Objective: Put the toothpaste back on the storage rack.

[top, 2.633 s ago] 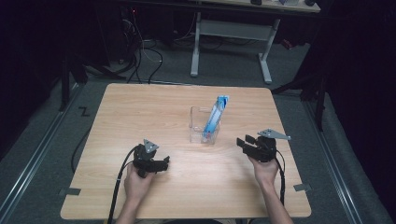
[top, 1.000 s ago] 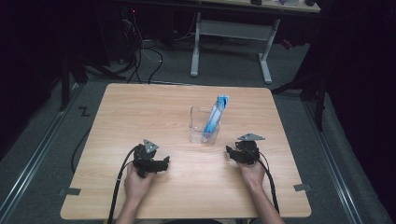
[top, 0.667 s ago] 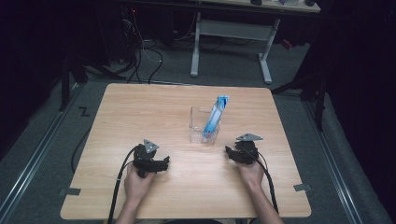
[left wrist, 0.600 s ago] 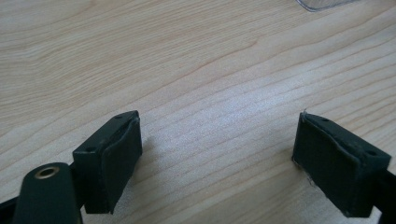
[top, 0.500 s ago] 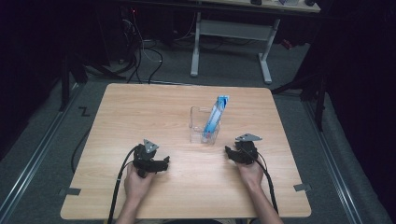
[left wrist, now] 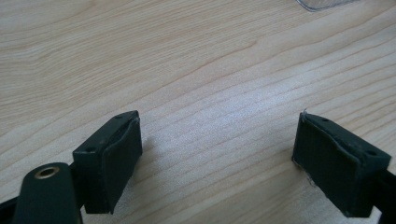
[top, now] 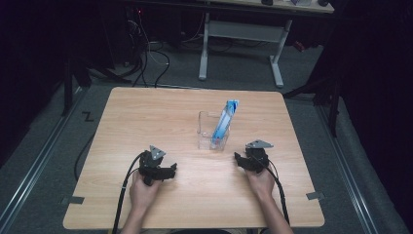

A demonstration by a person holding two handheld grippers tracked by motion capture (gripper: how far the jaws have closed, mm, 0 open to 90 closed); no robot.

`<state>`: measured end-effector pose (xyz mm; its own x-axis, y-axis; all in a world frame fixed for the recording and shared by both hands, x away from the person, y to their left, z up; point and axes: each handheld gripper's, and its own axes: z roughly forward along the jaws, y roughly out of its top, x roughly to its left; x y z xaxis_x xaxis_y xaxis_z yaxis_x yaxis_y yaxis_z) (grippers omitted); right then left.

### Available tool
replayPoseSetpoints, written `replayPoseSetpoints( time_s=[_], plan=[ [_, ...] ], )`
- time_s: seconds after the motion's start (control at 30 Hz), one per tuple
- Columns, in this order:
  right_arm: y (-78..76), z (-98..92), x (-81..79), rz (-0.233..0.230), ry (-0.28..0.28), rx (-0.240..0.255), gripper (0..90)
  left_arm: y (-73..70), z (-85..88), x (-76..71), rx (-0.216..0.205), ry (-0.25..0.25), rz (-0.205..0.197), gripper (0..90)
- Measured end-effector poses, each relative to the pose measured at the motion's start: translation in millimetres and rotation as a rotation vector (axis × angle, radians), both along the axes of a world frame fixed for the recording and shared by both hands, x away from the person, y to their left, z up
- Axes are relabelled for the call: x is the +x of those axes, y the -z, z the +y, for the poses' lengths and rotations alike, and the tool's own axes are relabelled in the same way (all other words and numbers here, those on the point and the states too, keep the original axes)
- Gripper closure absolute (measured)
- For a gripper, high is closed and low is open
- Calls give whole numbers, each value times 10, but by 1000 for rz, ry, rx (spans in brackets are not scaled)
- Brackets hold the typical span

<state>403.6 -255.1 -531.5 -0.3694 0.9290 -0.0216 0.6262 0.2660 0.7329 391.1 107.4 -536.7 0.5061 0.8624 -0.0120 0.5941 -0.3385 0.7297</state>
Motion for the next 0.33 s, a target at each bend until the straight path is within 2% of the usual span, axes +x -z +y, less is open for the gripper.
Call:
replayPoseSetpoints(
  time_s=[0.33],
  plan=[
    [0, 0, 1, 1, 1, 0, 446, 0, 0, 0, 0, 0, 0, 159]
  ],
)
